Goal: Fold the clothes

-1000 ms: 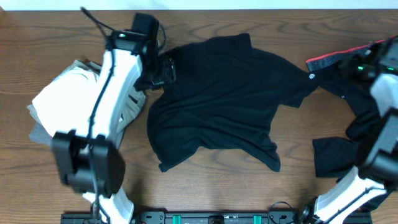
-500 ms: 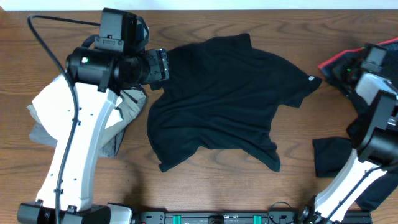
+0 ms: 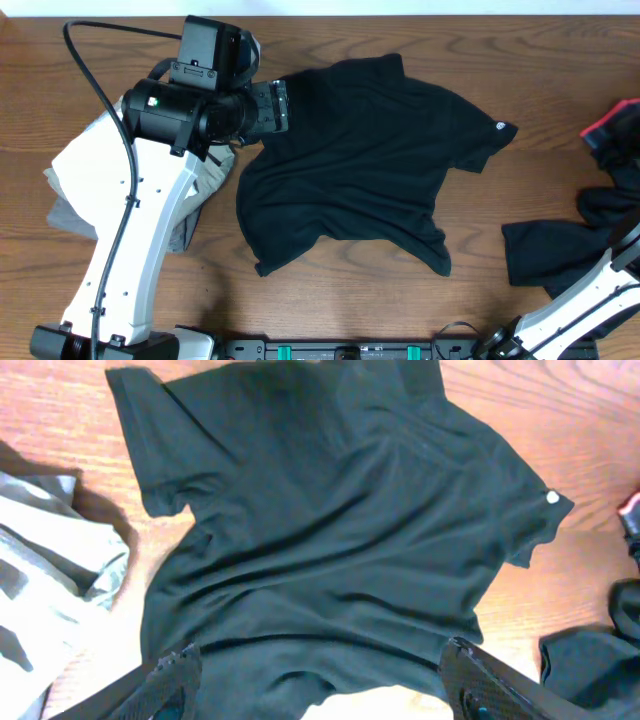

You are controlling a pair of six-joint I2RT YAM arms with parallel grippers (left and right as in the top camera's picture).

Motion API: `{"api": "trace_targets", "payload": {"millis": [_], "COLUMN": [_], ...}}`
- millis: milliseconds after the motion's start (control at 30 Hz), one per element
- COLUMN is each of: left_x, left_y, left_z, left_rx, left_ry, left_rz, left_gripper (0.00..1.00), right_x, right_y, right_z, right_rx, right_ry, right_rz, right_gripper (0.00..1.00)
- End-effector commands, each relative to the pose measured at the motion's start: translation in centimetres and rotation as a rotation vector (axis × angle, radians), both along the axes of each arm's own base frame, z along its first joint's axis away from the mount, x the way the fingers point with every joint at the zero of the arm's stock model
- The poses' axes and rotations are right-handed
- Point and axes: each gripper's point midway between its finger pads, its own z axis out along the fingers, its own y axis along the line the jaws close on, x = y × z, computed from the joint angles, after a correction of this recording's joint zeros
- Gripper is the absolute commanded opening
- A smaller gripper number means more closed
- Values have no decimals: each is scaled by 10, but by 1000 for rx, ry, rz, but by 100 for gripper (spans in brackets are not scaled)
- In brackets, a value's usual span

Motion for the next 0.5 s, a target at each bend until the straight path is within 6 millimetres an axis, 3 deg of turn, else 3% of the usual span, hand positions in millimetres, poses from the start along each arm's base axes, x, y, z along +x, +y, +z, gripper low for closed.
{"api": "trace_targets", "payload": {"millis": [0, 100, 200, 333, 467], "left_x": [3, 4, 5, 10, 15], "left_y": [1, 2, 4, 11, 10], "left_z": [8, 9, 9, 9, 13], "left_rx": [7, 27, 44, 81, 93], "left_ry": [-35, -53, -61, -78, -115], "left_rz": [-7, -29, -33, -9, -29], "left_gripper": [79, 79, 80, 84, 85], "right_x": [15, -2, -31, -87, -152], "right_y": [37, 57, 74, 104, 139], "right_z": [92, 133, 148, 129, 93], "right_rx": [-2, -13, -8, 86, 158], "right_ry": [-231, -252, -154, 136, 506], "right_rz": [254, 318, 306, 233, 219], "right_gripper": [46, 46, 43, 30, 29]}}
